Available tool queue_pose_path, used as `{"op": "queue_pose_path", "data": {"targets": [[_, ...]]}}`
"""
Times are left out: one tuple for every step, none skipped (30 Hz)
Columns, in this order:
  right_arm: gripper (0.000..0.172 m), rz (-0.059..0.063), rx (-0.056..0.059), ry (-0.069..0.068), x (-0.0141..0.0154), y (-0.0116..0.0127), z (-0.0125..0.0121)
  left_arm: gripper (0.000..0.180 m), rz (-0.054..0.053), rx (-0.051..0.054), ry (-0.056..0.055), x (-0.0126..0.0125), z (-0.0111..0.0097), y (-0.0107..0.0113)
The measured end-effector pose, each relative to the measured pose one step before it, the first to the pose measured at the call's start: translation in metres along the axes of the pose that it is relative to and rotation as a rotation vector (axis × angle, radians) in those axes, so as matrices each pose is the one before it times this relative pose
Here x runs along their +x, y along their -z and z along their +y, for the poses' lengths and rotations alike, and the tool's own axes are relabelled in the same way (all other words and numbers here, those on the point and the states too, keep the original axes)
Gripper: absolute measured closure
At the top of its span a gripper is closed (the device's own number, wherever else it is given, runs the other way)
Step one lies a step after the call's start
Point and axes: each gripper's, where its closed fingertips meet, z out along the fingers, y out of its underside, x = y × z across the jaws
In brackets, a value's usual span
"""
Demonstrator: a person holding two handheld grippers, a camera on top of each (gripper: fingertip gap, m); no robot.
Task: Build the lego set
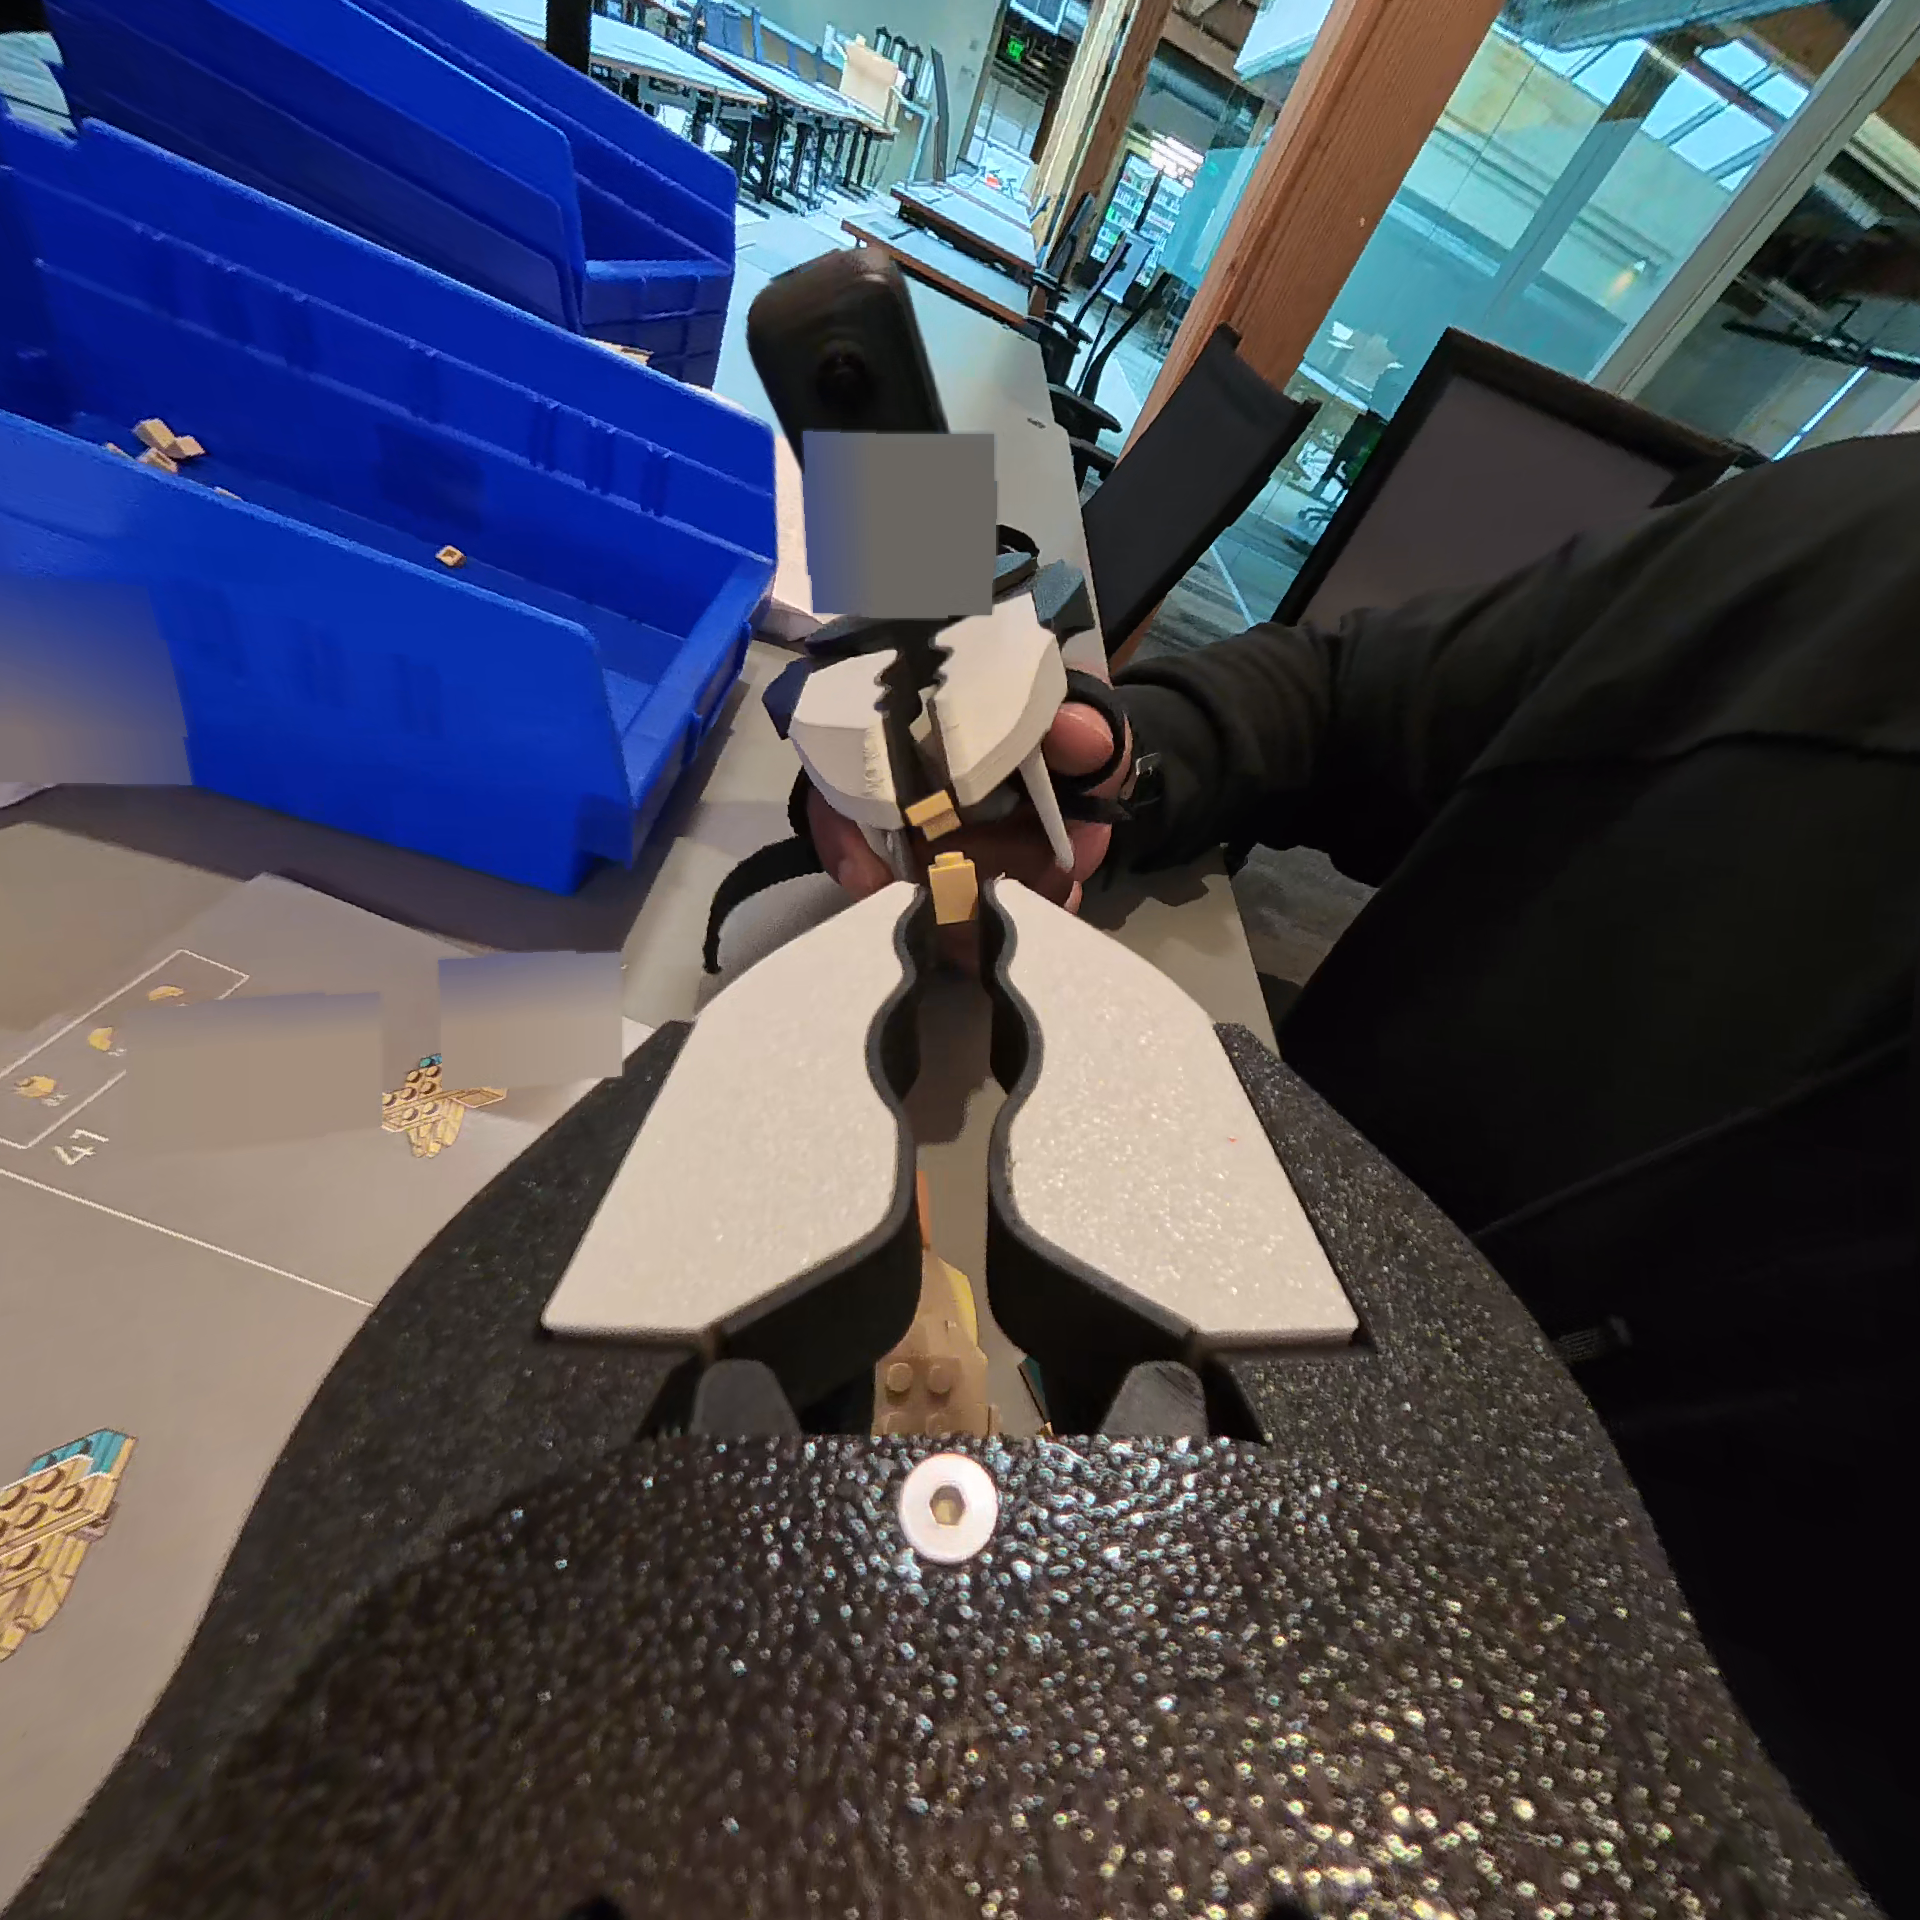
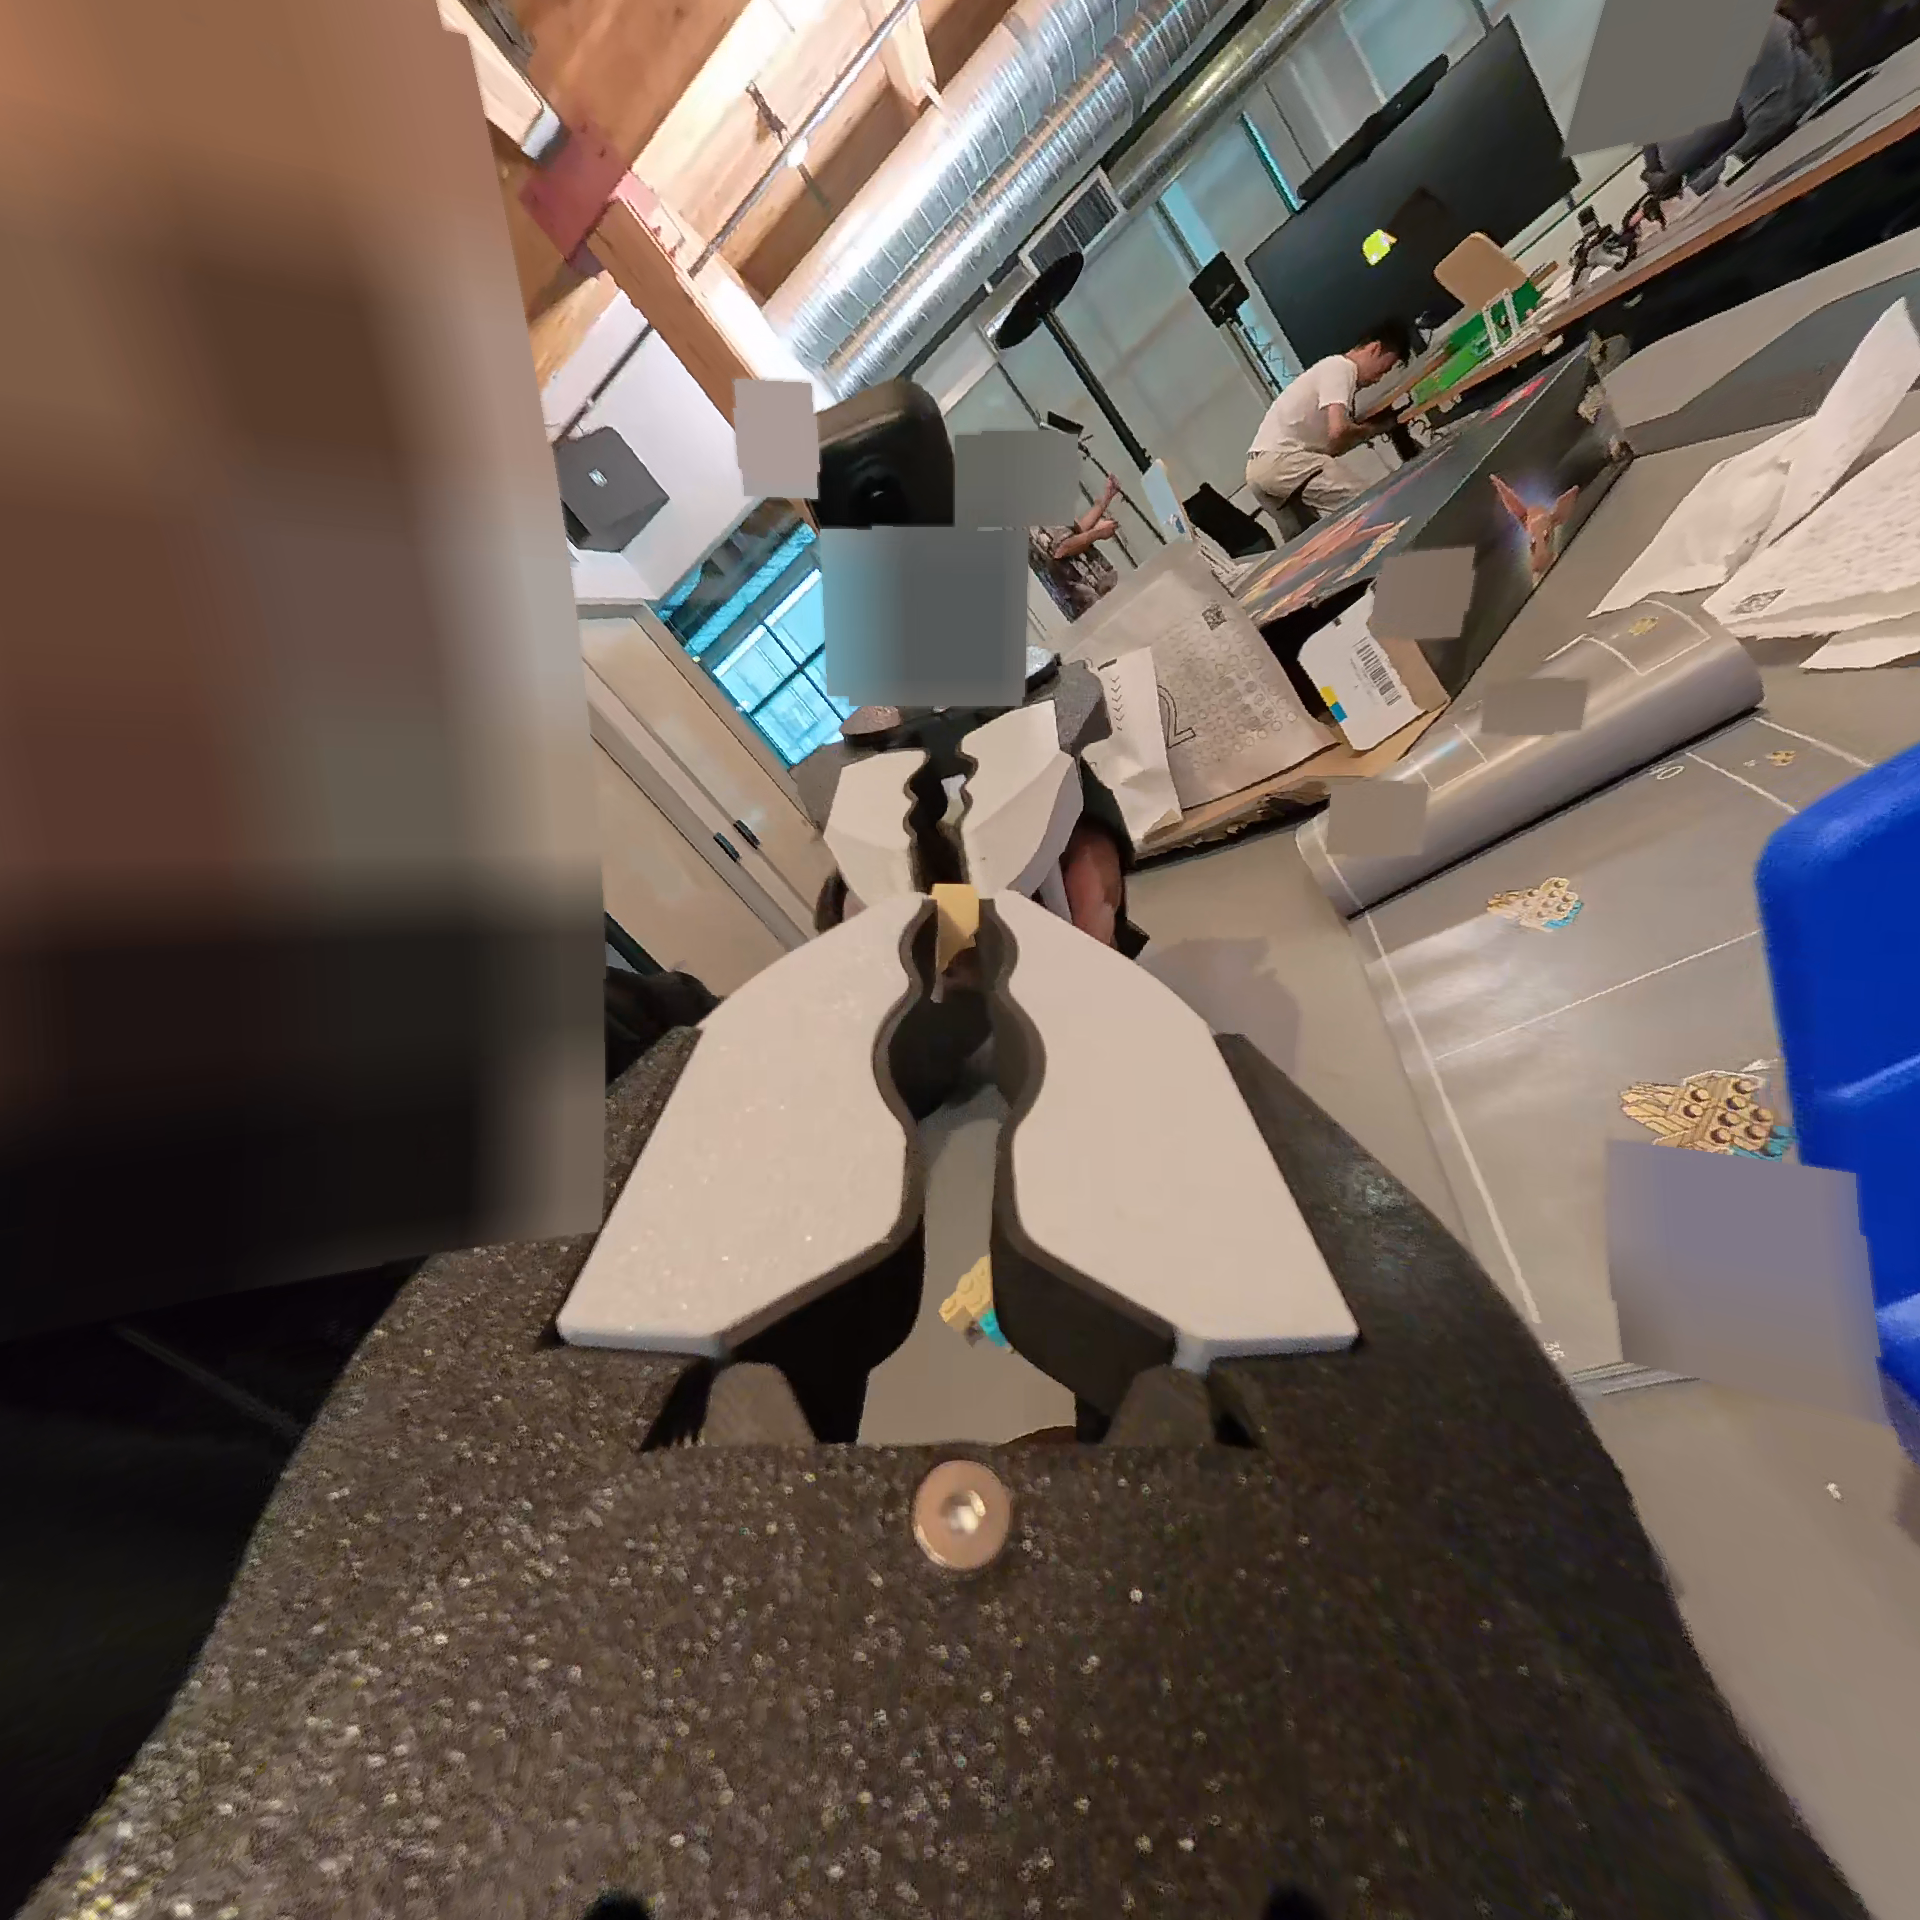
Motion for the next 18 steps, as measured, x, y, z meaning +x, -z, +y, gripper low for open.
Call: {"op": "queue_pose_path", "data": {"targets": [[0.164, 0.0179, -0.0068, 0.028, 0.00087, -0.00042, 0.00078, 0.173, 0.0007, -0.0012, -0.0012, 0.00051, 0.00022, -0.00056], [0.164, 0.0195, -0.0087, 0.0342, 0.00059, -0.00038, 0.00076, 0.173, -0.0004, -0.0022, -0.0017, 0.00037, 0.00039, -0.00037], [0.164, 0.0174, -0.0137, 0.0363, -0.00003, -0.00059, 0.00125, 0.173, -0.0046, -0.0046, -0.0042, -0.00019, 0.0006, -0.00044], [0.164, 0.0086, -0.0103, 0.0333, -0.00141, -0.00055, 0.0006, 0.173, -0.0063, -0.006, -0.0048, -0.00062, 0.00083, -0.0003], [0.164, 0.006, -0.0072, 0.0279, -0.00164, -0.00044, 0.00016, 0.173, -0.0052, -0.0035, -0.0033, -0.00056, 0.00069, -0.00026], [0.164, 0.0085, -0.0048, 0.0256, -0.00119, -0.00037, -0.00011, 0.173, -0.0033, -0.0027, -0.0022, -0.0004, 0.00042, -0.00027], [0.164, 0.0094, -0.0027, 0.0228, -0.00072, -0.00017, -0.00039, 0.173, -0.0016, -0.0034, -0.0012, -0.00019, 0.00055, -0.00038], [0.164, 0.0086, -0.0048, 0.0184, -0.00029, -0.00012, 0.00007, 0.172, -0.0009, -0.0034, -0.0013, -0.00009, 0.00055, -0.00038], [0.164, 0.0073, -0.0074, 0.0148, 0.00003, -0.00008, 0.00068, 0.172, -0.0012, -0.0026, -0.0016, -0.00019, 0.00053, -0.00046], [0.164, 0.0059, -0.0111, 0.0115, 0.00013, -0.00028, 0.00149, 0.172, -0.0001, -0.0024, -0.0018, 0.00005, 0.00055, -0.00052], [0.164, 0.0074, -0.009, 0.0087, 0.00058, -0.00026, 0.00128, 0.172, 0.0019, -0.0014, -0.0011, 0.00029, 0.00037, -0.00063], [0.164, 0.0068, -0.0069, 0.0072, 0.00053, -0.00026, 0.00114, 0.173, 0.0028, 0.0004, -0.0002, 0.00046, 0.0001, -0.00043], [0.164, 0.0022, -0.0041, 0.0054, -0.00016, -0.00034, 0.00073, 0.172, 0.001, -0.0015, -0.0001, 0.00016, 0.00039, -0.00045], [0.164, 0.0003, -0.0045, 0.0043, -0.00027, -0.00021, 0.00057, 0.172, 0.0, -0.0029, -0.0013, -0.00005, 0.00058, -0.00035], [0.164, 0.0024, -0.0049, 0.0053, -0.0001, -0.00023, 0.00047, 0.172, -0.001, -0.0038, -0.0009, -0.0003, 0.00066, -0.00023], [0.164, 0.0052, -0.0053, 0.0077, 0.00033, -0.00001, 0.00044, 0.172, -0.0012, -0.0009, 0.0001, -0.00033, 0.00035, -0.00005], [0.164, 0.0055, -0.006, 0.0081, 0.00039, 0.00005, 0.00053, 0.172, 0.0004, -0.0005, 0.0008, -0.0002, 0.00026, -0.00002], [0.164, 0.0042, -0.0059, 0.0076, 0.00011, 0.00001, 0.00055, 0.172, 0.0011, -0.0017, 0.0005, -0.00013, 0.00036, -0.00015]]}}
